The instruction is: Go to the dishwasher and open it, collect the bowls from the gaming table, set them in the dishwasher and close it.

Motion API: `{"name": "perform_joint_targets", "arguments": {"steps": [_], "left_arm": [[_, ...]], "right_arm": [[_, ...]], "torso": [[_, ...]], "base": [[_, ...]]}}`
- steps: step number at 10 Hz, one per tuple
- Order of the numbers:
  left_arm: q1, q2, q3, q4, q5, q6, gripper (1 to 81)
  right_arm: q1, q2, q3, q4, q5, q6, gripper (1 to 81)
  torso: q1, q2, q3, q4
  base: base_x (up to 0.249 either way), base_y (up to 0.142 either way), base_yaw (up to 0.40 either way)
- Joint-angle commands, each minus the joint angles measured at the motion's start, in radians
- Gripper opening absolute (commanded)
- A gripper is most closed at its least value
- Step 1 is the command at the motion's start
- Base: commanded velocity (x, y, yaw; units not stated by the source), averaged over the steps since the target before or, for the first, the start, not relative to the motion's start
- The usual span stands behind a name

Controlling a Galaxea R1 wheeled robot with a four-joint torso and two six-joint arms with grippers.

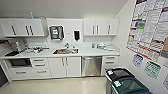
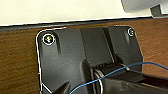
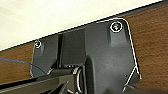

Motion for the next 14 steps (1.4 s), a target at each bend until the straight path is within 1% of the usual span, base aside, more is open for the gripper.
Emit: {"name": "perform_joint_targets", "arguments": {"steps": [1,14], "left_arm": [[-0.065,-0.015,0.008,-0.012,0.057,-0.001,81.1],[-0.065,-0.017,0.008,-0.012,0.059,-0.006,81.1]], "right_arm": [[0.049,-0.022,0.012,-0.013,-0.046,-0.004,81.1],[0.050,-0.020,0.012,-0.013,-0.046,-0.004,81.1]], "torso": [[0.000,0.000,0.000,0.000],[0.000,0.000,0.000,0.000]], "base": [[0.089,0.000,0.000],[0.092,0.000,0.000]]}}
